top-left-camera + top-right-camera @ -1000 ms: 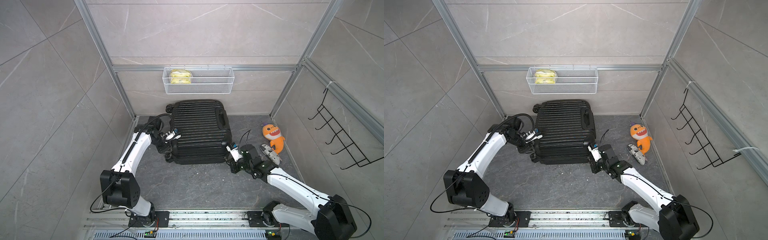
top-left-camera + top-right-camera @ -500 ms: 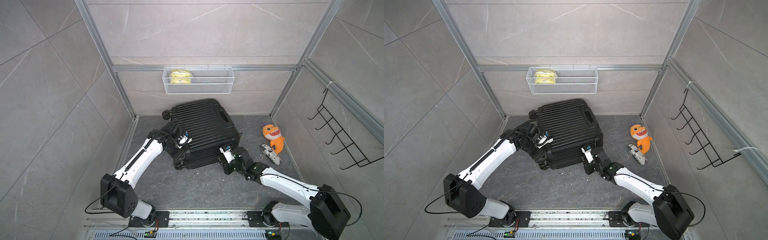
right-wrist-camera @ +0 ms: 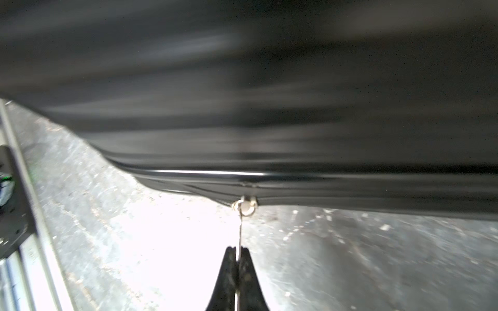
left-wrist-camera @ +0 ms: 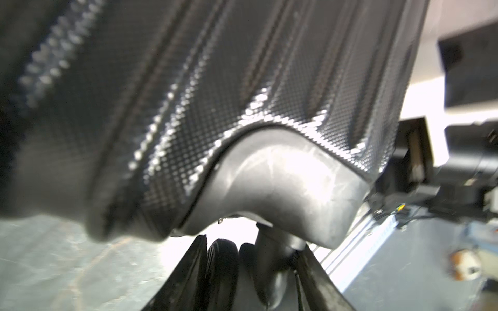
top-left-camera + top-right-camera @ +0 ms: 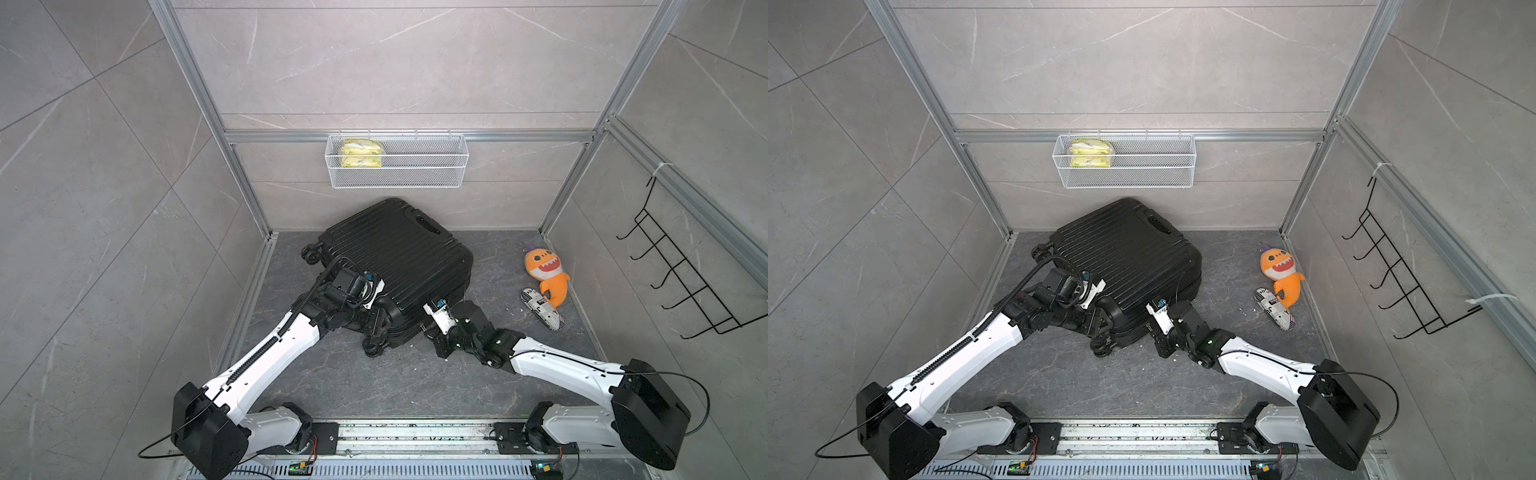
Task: Close the suitcase zippers
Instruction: Zip the zipper on the suitcase.
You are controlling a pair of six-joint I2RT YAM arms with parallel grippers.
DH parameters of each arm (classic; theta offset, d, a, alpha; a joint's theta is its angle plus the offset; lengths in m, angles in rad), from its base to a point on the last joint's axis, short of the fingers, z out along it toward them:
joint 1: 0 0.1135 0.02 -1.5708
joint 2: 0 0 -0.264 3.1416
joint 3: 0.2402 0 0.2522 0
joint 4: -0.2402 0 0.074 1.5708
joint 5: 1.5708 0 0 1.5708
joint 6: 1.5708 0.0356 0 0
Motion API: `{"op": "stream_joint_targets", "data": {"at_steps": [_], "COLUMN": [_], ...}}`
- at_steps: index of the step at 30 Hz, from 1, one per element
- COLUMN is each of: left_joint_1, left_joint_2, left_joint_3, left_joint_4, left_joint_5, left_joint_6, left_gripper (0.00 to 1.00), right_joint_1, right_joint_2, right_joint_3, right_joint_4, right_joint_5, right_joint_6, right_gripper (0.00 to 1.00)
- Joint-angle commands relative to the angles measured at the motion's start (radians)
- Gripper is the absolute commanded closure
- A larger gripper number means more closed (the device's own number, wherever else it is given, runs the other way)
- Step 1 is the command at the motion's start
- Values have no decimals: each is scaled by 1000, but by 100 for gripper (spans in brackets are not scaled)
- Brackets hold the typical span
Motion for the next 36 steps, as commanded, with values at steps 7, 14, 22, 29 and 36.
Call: {"op": "stream_joint_targets", "data": {"at_steps": [7, 14, 22, 29, 36], "left_joint_1": [-45, -73, -87, -89, -89], "left_joint_2": [6, 40, 92, 58, 12], "left_joint_3": [6, 2, 29, 61, 93], "left_joint_4": [309, 394, 426, 384, 298], "left_joint_5": [-255, -252, -199, -172, -171], "left_joint_6": [-393, -432, -429, -352, -281], "left_gripper": [100, 100, 100, 47, 0], "right_joint_1": [113, 152, 167, 167, 166], "right_joint_2": [29, 61, 32, -61, -131], "right_joint_3": [5, 5, 6, -13, -29], "right_joint_4": [84, 167, 129, 4, -45], "right_joint_5": [-168, -269, -129, 95, 228], "right_joint_6": [36, 70, 69, 36, 48], "right_gripper": [100, 100, 100, 85, 43]}}
